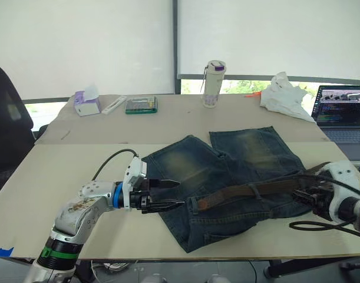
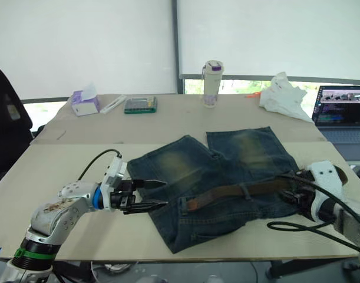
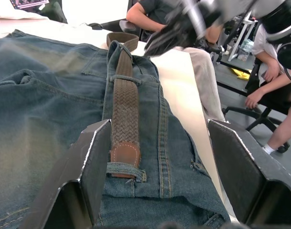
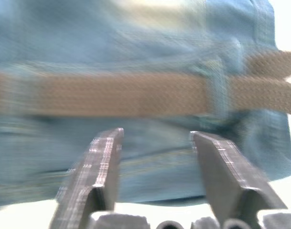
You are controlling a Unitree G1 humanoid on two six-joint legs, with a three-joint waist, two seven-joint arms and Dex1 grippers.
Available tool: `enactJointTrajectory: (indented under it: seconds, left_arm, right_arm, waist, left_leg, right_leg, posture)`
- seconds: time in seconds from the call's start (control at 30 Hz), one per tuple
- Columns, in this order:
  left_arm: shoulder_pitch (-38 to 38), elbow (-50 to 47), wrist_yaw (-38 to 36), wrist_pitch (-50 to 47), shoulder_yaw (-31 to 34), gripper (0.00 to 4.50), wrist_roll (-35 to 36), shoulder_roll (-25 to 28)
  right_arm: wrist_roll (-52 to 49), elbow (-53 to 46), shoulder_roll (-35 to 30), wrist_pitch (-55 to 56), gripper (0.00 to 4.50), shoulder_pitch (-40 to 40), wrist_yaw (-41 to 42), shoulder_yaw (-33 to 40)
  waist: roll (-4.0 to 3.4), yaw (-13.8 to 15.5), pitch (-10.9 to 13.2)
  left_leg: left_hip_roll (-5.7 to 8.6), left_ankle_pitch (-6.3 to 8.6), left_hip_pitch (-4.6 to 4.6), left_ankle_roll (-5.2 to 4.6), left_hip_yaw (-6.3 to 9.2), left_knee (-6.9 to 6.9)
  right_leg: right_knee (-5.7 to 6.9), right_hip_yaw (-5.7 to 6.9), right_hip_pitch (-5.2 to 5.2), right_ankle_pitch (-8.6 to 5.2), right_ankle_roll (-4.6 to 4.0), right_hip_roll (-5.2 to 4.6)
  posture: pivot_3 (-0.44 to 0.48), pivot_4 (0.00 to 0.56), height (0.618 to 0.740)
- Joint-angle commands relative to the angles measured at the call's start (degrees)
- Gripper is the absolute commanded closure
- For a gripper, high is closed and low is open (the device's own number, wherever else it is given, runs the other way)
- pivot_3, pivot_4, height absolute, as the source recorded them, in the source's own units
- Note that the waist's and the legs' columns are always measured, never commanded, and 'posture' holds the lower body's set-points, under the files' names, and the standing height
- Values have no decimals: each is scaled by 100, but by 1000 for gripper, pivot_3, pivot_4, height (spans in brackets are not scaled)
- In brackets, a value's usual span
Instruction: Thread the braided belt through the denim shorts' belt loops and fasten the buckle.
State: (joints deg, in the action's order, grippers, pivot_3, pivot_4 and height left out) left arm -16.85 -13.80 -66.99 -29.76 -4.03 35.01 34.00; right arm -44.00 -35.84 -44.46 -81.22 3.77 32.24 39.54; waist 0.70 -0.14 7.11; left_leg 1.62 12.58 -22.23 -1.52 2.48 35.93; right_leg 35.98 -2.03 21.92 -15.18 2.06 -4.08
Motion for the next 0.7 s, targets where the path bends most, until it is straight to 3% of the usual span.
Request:
enactJointTrajectory:
  seconds: [0.03,0.17,0.33,0.7]
  left_arm:
    - [54,4,-206,134,-4,1097,-17,128]
    - [200,185,-437,269,-45,1097,-149,257]
    - [338,308,-543,394,-37,1097,-241,335]
    - [884,752,-143,326,487,1097,-319,548]
  right_arm:
    - [-1180,-1016,512,-892,1666,294,-42,392]
    - [-1517,-1662,1746,-1128,1666,84,-975,-476]
    - [-784,-1314,3085,-1127,1666,273,-2244,-1074]
    - [-42,-609,3774,-1033,1666,722,-2766,-1421]
  waist:
    - [14,-4,2]
    - [26,-7,1]
    - [12,-2,4]
    - [3,-68,4]
  left_leg:
    - [-2,0,0,0,1,0]
    - [-12,1,-1,1,2,-2]
    - [0,0,-10,2,-2,0]
    - [-2,0,0,2,1,-11]
  right_leg:
    - [-1,3,0,0,0,3]
    - [-4,4,4,1,-2,10]
    - [5,-7,22,1,-2,-21]
    - [8,-10,26,1,-3,-21]
  posture:
    - [0,150,740]
    - [0,150,740]
    - [0,150,740]
    - [0,150,740]
